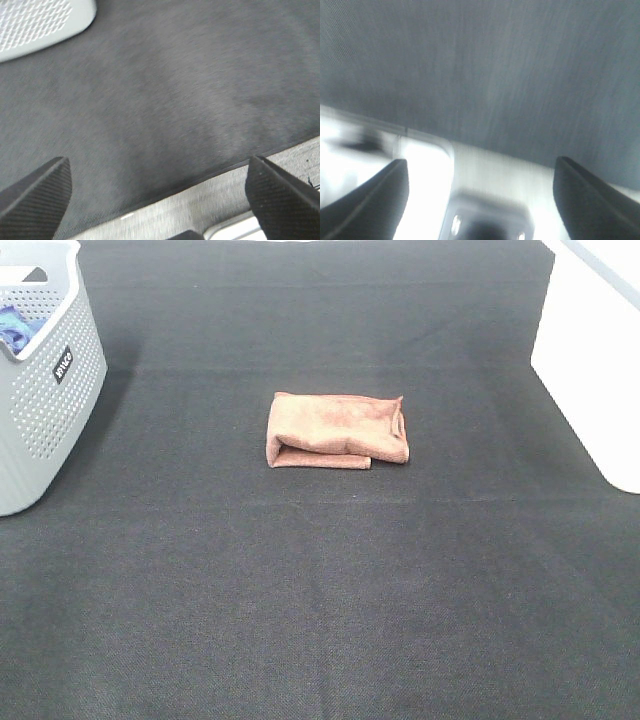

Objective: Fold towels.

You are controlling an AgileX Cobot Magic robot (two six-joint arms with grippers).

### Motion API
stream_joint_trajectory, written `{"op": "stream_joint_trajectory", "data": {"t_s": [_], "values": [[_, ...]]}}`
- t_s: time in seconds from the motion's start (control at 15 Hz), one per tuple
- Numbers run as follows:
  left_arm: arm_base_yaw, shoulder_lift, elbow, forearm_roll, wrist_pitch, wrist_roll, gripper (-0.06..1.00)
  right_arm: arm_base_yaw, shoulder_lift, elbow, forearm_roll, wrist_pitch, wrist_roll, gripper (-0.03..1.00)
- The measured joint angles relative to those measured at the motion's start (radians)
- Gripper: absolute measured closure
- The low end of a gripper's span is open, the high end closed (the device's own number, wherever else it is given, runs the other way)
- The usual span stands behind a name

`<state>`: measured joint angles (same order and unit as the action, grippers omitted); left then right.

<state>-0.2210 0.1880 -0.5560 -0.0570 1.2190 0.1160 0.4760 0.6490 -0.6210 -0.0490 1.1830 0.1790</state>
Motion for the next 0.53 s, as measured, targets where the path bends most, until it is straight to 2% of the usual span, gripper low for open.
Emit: {"op": "stream_joint_trajectory", "data": {"t_s": [0.13,0.27,0.4,0.47,0.53], "values": [[0.000,-0.043,0.010,-0.027,-0.035,0.037,0.05,0.000,-0.156,0.027,0.016,-0.053,-0.058,0.21],[0.000,-0.047,0.022,-0.037,-0.092,0.060,0.05,0.000,-0.306,0.072,0.067,-0.113,-0.165,0.21],[0.000,-0.047,0.052,-0.051,-0.150,0.090,0.05,0.000,-0.413,0.108,0.137,-0.116,-0.317,0.21],[0.000,-0.047,0.052,-0.051,-0.150,0.090,0.05,0.000,-0.413,0.108,0.137,-0.116,-0.317,0.21],[0.000,-0.047,0.053,-0.074,-0.157,0.126,0.05,0.000,-0.438,0.110,0.180,-0.115,-0.362,0.21]]}}
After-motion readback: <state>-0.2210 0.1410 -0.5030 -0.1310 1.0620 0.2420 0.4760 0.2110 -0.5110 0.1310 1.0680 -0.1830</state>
